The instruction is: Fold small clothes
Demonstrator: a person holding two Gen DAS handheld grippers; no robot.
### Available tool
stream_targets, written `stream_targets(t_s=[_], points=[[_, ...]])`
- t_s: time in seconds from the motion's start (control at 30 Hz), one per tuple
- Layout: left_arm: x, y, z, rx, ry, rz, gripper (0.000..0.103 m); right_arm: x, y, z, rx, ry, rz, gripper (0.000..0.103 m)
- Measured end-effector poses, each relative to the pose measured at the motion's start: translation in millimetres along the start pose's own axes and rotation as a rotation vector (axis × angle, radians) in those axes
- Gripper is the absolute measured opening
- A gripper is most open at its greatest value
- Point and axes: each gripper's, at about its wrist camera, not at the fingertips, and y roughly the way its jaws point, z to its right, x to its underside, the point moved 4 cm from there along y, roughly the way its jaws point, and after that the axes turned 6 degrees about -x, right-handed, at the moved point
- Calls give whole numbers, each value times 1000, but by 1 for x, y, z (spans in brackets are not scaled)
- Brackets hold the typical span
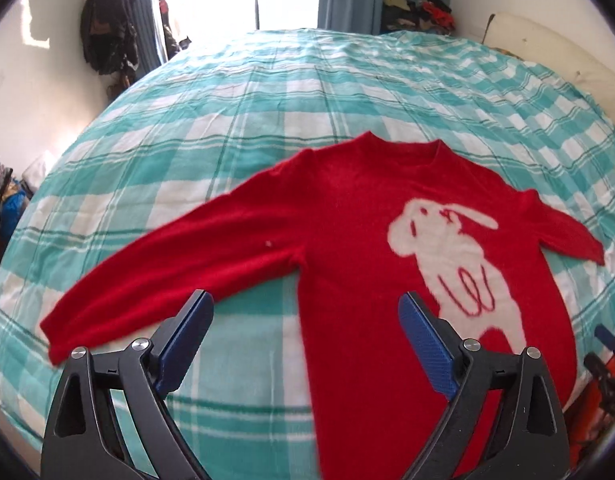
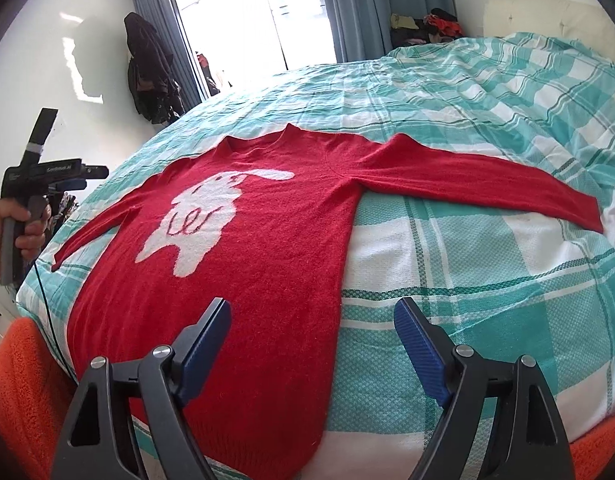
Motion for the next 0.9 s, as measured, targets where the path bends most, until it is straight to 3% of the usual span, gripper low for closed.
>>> stream_targets(t_s=[0.13,0.27,0.47,0.63,0.77,0.9], points=[[67,-6,-22,5,-181,-43,95,4,-3,-9,19,-52,6,85],[103,7,-55,-12,-347,-75,95,9,-5,-8,38,-57,3,85],[112,14,-56,-59,-312,-55,95,12,-16,10,57,22,21,85],[118,14,-53,-77,-278,-41,96,14,-32,45,85,185,70,85],[119,14,-60,-46,-318,-32,96,7,-40,93,2,413,96,85],[120,16,-60,-58,-310,-29,98,-34,-58,174,-42,627,257,85]])
